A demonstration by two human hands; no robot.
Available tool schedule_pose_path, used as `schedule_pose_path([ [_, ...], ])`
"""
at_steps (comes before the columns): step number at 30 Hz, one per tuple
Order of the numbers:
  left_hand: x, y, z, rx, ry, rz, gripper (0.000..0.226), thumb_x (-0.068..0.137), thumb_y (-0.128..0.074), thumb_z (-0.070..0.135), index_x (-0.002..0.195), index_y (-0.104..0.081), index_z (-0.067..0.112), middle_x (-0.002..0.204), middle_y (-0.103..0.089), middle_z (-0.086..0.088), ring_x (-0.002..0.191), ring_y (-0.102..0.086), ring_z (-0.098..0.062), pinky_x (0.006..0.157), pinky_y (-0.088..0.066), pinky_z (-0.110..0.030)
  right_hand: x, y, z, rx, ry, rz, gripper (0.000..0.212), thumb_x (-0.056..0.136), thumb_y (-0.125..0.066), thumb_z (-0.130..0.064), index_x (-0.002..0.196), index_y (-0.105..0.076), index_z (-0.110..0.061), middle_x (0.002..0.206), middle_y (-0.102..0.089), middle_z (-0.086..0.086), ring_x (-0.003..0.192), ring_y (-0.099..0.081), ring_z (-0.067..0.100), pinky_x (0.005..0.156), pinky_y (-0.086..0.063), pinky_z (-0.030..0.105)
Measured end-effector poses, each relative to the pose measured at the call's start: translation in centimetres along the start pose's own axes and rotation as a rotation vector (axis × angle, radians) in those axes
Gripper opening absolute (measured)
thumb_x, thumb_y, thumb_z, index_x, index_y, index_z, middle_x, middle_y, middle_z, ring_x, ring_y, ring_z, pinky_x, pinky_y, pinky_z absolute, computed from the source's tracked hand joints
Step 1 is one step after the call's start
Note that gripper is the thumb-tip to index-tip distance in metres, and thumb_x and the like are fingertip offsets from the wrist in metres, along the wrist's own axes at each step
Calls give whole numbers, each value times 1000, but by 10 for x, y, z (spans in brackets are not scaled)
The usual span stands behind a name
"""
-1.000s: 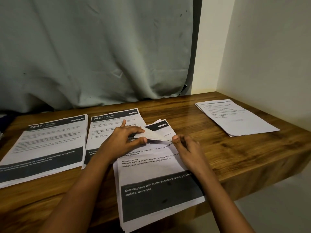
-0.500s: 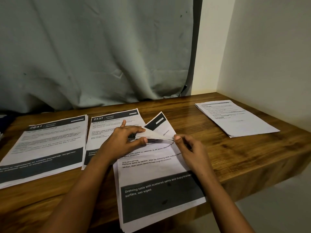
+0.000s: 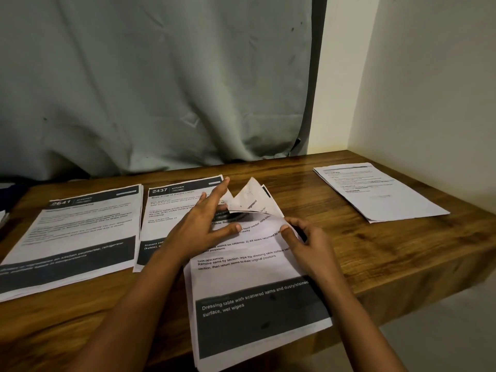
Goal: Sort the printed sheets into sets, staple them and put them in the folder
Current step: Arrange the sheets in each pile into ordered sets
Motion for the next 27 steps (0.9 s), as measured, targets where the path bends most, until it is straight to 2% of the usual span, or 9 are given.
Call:
schedule_pose_path([
  [2, 1, -1, -1, 5, -12, 0, 95, 75, -60, 71, 142, 6, 59, 156, -25, 13, 143, -28, -23, 106, -36, -59, 0, 0, 0, 2, -8, -1, 38, 93, -59, -27, 129, -59, -15, 121, -64, -4, 105, -59, 5, 81, -45, 15],
  [6, 3, -2, -5, 19, 2, -8, 95, 73, -57, 76, 142, 6, 60, 155, -29, 12, 143, -28, -25, 106, -36, -60, 0, 0, 0, 0, -6, 4, 38, 94, -57, -26, 130, -56, -16, 119, -63, -5, 98, -55, 1, 70, -38, 3],
  [8, 3, -2, -6, 12, 8, -13, 96, 69, -54, 81, 142, 5, 59, 154, -31, 11, 143, -29, -25, 105, -37, -60, 0, 0, 0, 9, -10, 6, 38, 94, -58, -26, 130, -56, -16, 120, -64, -5, 99, -56, 2, 71, -40, 6],
  [11, 5, -4, -8, 17, 15, -18, 97, 66, -51, 84, 142, 4, 59, 154, -31, 12, 143, -29, -25, 105, -37, -60, 0, 0, 0, 15, -11, 12, 37, 93, -59, -26, 129, -58, -16, 121, -64, -3, 104, -59, 6, 80, -44, 16],
  [17, 4, -4, -8, 7, 9, -11, 96, 67, -48, 85, 143, 2, 57, 154, -32, 11, 144, -26, -25, 108, -34, -59, -1, 0, -1, 20, 4, 3, 32, 93, -59, -25, 124, -61, -20, 110, -63, -11, 95, -56, -2, 72, -40, 6],
  [24, 3, -4, -6, -45, 11, 16, 92, 72, -43, 81, 148, -5, 45, 151, -38, 7, 137, -40, -19, 109, -35, -54, -1, -2, 0, 50, 23, 8, 19, 92, -61, -25, 109, -69, -23, 104, -69, -10, 96, -62, 0, 74, -45, 13],
  [27, 3, -5, -10, -74, 15, 24, 87, 72, -40, 84, 146, -5, 53, 152, -38, 6, 139, -36, -23, 107, -36, -57, -1, -1, 1, 58, 27, 1, 18, 91, -62, -25, 105, -72, -22, 104, -70, -11, 99, -62, 1, 80, -47, 18],
])
Point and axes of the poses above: each hand's wrist, its own x-axis towards the middle knuckle, its own y-axis out of the back of the hand, z = x × y, the point moved 2 cm from there along x, towards the middle knuckle
